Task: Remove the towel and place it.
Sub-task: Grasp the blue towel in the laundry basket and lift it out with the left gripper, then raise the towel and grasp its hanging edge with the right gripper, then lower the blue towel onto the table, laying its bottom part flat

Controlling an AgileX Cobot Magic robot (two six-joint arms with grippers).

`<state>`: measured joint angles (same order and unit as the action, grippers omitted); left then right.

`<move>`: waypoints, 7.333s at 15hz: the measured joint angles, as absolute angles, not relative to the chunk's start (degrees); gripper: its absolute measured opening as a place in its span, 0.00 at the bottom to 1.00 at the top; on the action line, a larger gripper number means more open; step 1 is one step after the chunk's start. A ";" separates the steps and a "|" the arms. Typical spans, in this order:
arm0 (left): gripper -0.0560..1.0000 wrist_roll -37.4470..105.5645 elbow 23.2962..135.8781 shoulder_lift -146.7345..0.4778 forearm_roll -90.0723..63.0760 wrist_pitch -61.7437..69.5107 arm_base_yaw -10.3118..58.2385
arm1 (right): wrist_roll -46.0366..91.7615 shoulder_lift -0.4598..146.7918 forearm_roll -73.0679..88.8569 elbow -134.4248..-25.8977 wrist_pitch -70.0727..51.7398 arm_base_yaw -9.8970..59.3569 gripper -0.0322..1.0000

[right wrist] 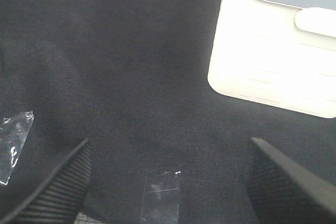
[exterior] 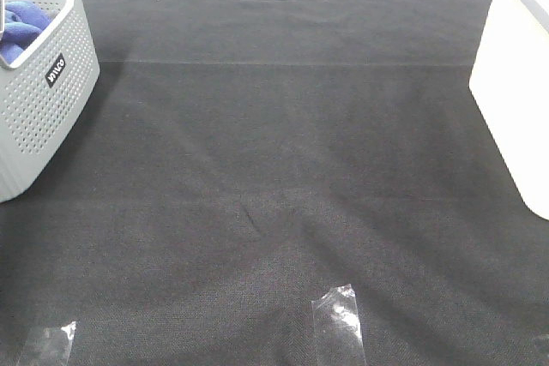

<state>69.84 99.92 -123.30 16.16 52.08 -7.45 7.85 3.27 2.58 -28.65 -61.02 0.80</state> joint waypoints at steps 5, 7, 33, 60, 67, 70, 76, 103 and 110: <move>0.36 69.04 99.92 -123.30 15.99 53.63 -7.96 | 7.85 3.27 2.58 -28.65 -61.02 0.80 0.76; 0.26 68.64 99.92 -123.30 15.93 53.63 -7.96 | 7.85 3.27 2.58 -28.65 -61.02 0.80 0.76; 0.05 55.86 102.44 -89.90 18.16 52.20 2.86 | 7.85 3.27 2.58 -28.65 -61.02 0.80 0.76; 0.05 54.49 102.44 -77.98 22.80 44.98 51.11 | 111.84 81.02 87.66 -44.29 -65.89 2.01 0.76; 0.05 54.49 102.44 -77.98 20.97 44.98 51.34 | 106.74 95.97 82.85 -60.45 -62.34 15.01 0.76; 0.05 54.49 102.44 -77.98 20.97 44.98 51.34 | 105.20 99.24 79.35 -65.32 -61.31 21.14 0.76; 0.05 54.37 102.44 -78.09 28.71 47.27 51.34 | 99.18 99.18 71.91 -66.46 -60.45 22.80 0.76; 0.05 23.32 102.44 -88.18 39.25 44.63 51.17 | 14.90 91.50 7.33 -101.87 -66.00 22.80 0.03; 0.05 2.86 102.44 -92.13 48.99 18.96 38.45 | 10.14 91.27 -8.42 -111.73 -54.60 22.80 0.03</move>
<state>2.86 102.44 -92.13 48.99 18.96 38.45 10.14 91.27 -8.42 -111.73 -54.60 22.80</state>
